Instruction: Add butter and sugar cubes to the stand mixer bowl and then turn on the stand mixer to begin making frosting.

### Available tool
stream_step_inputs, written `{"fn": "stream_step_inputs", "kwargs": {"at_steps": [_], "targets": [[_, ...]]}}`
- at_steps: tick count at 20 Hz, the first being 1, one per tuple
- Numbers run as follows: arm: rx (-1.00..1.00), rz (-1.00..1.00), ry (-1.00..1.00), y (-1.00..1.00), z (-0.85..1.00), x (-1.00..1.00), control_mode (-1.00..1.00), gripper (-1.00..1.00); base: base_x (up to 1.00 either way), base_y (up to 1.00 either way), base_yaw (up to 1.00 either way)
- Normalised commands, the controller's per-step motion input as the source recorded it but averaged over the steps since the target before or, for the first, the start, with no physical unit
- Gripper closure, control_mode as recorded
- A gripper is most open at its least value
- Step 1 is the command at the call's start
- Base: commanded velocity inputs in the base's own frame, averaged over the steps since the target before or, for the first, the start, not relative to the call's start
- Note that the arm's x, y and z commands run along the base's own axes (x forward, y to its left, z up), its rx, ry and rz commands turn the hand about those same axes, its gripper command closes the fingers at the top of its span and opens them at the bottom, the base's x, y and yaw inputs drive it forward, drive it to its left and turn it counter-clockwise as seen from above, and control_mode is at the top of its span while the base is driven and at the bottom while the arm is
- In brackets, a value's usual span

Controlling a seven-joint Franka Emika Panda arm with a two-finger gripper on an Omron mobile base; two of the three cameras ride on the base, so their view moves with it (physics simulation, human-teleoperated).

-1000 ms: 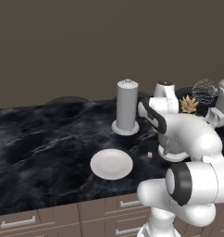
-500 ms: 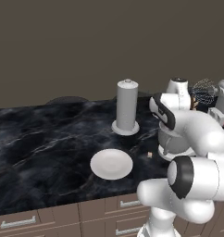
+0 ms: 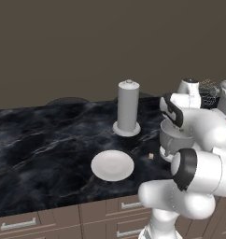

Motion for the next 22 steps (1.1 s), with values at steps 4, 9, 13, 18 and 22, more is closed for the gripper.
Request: {"fn": "stream_step_inputs", "kwargs": {"at_steps": [4, 9, 13, 18, 22], "targets": [[-0.06, 0.00, 0.09, -0.02, -0.28, 0.20, -1.00, 1.00, 0.00, 0.00, 0.00], [-0.06, 0.00, 0.11, 0.00, -0.31, 0.28, -1.00, 1.00, 0.00, 0.00, 0.00], [0.00, 0.00, 0.07, 0.00, -0.18, 0.16, -1.00, 1.00, 0.00, 0.00, 0.00], [0.00, 0.00, 0.03, 0.00, -0.26, 0.06, -1.00, 1.00, 0.00, 0.00, 0.00], [0.00, 0.00, 0.00, 0.00, -0.37, 0.00, -1.00, -1.00, 0.00, 0.00, 0.00]]}}
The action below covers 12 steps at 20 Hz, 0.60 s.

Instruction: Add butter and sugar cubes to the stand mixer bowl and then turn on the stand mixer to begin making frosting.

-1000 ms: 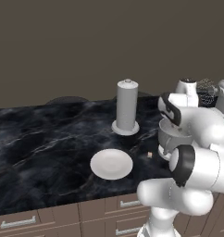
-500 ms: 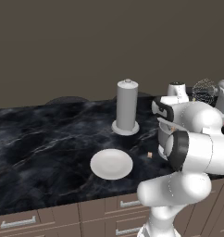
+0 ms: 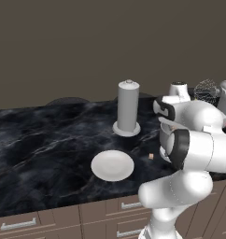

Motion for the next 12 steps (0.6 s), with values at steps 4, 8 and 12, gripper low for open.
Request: {"fn": "stream_step_inputs", "kwargs": {"at_steps": [4, 8, 12], "targets": [[0.00, 0.00, -0.03, 0.00, -0.24, -0.01, -1.00, -1.00, 0.00, 0.00, 0.00], [0.00, 0.00, -0.07, 0.02, -0.03, -0.05, -1.00, -1.00, 0.00, 0.00, 0.00], [0.00, 0.00, -0.11, 0.14, 0.04, -0.10, -1.00, -1.00, 0.00, 0.00, 0.00]]}}
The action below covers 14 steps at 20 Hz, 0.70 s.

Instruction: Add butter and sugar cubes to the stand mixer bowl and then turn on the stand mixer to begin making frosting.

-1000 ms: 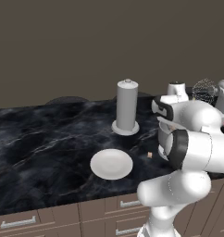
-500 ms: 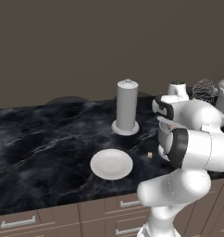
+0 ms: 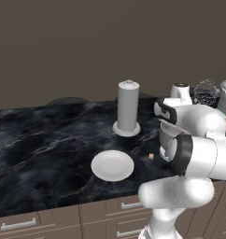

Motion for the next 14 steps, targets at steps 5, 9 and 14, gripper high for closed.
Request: {"fn": "stream_step_inputs", "kwargs": {"at_steps": [5, 9, 14], "targets": [[-0.04, 0.00, -0.11, 0.49, 0.32, -0.15, -1.00, -1.00, 0.00, 0.00, 0.00], [-0.05, 0.00, -0.05, 0.59, 0.37, -0.23, -1.00, -1.00, 0.00, 0.00, 0.00], [0.00, 0.00, 0.03, 0.53, 0.02, -0.25, -1.00, -1.00, 0.00, 0.00, 0.00]]}}
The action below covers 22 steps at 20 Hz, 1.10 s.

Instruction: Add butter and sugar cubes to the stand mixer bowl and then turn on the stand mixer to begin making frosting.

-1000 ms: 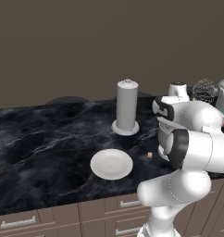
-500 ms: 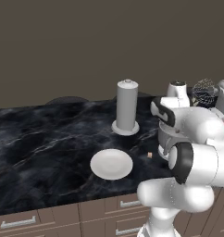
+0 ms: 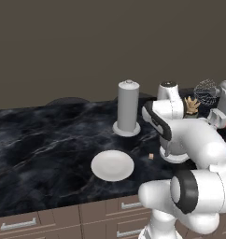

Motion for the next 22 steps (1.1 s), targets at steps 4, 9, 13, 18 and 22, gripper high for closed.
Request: {"fn": "stream_step_inputs", "kwargs": {"at_steps": [4, 9, 13, 18, 22], "targets": [[0.01, 0.00, 0.03, 0.36, -0.02, -0.30, -1.00, -1.00, 0.00, 0.00, 0.00], [0.04, 0.00, 0.01, 0.19, -0.09, -0.34, -1.00, -1.00, 0.00, 0.00, 0.00], [0.06, 0.00, 0.02, 0.16, -0.16, -0.26, -1.00, -1.00, 0.00, 0.00, 0.00], [0.04, 0.00, 0.00, 0.13, -0.18, -0.16, -1.00, -1.00, 0.00, 0.00, 0.00], [0.01, 0.00, 0.00, 0.12, -0.17, -0.02, -1.00, -1.00, 0.00, 0.00, 0.00]]}}
